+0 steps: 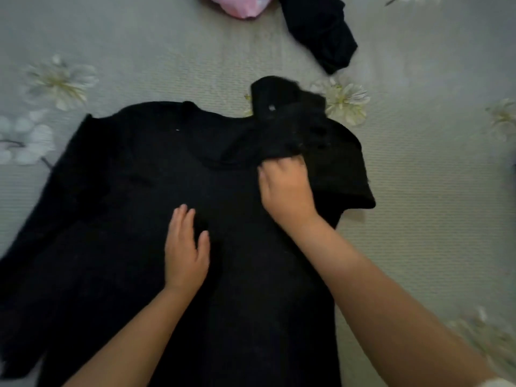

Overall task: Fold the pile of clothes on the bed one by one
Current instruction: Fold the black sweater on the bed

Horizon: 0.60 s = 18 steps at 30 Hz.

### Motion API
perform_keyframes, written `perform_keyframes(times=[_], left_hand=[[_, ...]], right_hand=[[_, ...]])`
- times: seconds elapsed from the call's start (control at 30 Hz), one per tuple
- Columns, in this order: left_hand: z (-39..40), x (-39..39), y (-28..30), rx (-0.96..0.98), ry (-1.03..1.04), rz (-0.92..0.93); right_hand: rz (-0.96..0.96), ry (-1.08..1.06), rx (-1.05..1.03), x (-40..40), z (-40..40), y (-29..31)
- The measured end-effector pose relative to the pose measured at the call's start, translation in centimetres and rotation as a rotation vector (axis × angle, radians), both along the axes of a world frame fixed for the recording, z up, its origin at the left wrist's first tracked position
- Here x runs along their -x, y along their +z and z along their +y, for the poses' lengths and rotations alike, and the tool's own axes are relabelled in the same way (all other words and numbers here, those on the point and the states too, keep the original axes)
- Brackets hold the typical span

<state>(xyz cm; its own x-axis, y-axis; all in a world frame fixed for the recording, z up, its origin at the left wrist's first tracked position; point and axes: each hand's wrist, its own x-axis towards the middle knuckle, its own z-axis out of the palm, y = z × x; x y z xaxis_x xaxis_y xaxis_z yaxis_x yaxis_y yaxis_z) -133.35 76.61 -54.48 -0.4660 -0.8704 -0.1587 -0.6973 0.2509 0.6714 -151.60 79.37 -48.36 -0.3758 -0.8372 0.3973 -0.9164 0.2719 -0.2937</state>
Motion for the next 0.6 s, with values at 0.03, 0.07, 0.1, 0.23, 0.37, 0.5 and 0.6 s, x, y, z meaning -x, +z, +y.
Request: perform_keyframes(times=[0.03, 0.07, 0.1, 0.23, 0.37, 0.5, 0.6], left_hand=[[-1.4, -3.2, 0.1, -0.011, 0.044, -0.062], [-2.7, -6.2, 0.3, -0.030, 0.072, -0.121], [-3.9, -8.9, 0.4, -0.060, 0.084, -0.167], [-7.2, -14.9, 1.1, -0.151, 0.017, -0.202], [-9.5, -13.1, 1.1, -0.152, -0.020, -0.119], [-11.7, -7.5, 0.7, -0.375, 0.228, -0.044], [-12.7, -4.3, 0.3, -0.402, 0.286, -0.177]], right_hand=[[0.015, 0.103, -0.263, -2.6, -1.1, -1.3], [-0.025, 0.205, -0.541, -5.1, -1.8, -2.8], [-0.086, 0.265, -0.756, -7.1, -2.1, -4.0], [-0.192, 0.137, -1.017, -11.4, -1.9, -6.0], [-0.198, 0.097, -0.965, -11.3, 0.2, -5.2], [-0.137, -0.019, -0.972, -8.7, 2.9, -4.0], [-0.083, -0.100, -0.933, -5.9, 4.2, -3.0]])
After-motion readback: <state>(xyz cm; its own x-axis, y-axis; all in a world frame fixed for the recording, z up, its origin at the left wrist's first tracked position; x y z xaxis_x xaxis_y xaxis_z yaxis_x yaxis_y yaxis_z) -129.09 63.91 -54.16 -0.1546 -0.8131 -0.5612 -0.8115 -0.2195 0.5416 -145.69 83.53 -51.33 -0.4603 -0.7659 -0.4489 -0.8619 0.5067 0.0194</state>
